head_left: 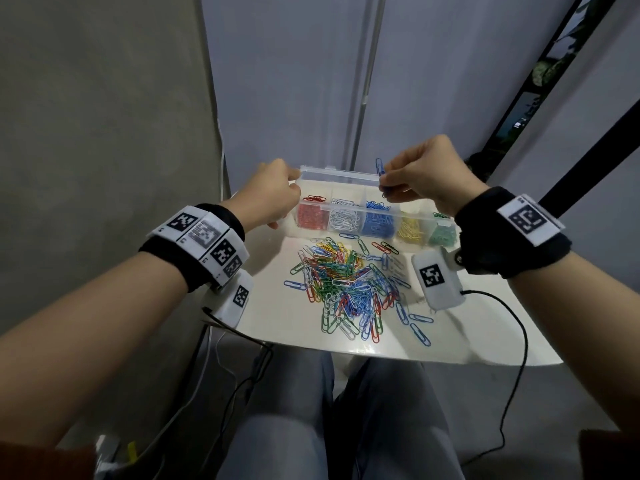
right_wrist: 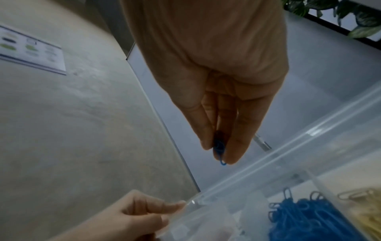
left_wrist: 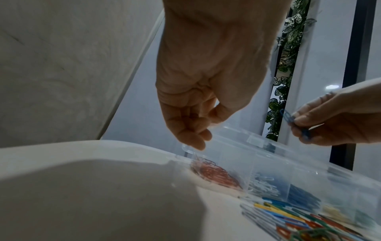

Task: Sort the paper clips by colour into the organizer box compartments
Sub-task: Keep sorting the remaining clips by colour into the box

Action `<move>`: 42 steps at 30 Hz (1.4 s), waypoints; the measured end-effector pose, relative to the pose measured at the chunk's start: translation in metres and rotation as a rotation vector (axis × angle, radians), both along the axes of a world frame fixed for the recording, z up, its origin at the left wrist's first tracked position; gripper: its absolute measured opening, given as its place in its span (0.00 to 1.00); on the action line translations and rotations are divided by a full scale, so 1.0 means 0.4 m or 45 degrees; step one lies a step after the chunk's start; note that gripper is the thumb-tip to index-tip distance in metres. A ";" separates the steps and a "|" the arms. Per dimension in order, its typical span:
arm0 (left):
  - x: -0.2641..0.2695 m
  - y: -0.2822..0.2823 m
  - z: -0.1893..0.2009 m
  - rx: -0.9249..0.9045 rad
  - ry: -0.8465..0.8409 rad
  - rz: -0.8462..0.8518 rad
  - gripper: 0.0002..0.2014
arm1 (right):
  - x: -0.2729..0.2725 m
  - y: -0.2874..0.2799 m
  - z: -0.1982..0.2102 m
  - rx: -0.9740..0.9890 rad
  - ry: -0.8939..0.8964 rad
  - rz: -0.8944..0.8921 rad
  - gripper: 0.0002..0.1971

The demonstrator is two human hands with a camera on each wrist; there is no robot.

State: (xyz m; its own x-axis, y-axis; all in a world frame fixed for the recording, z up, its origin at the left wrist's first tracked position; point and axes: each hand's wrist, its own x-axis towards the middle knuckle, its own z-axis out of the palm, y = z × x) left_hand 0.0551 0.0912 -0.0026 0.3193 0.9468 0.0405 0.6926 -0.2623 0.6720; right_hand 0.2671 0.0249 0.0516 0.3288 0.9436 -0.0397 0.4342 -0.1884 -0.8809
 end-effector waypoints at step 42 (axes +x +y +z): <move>-0.048 -0.062 -0.006 0.519 0.011 -0.413 0.08 | 0.263 -0.096 -0.099 -0.251 -0.652 0.228 0.42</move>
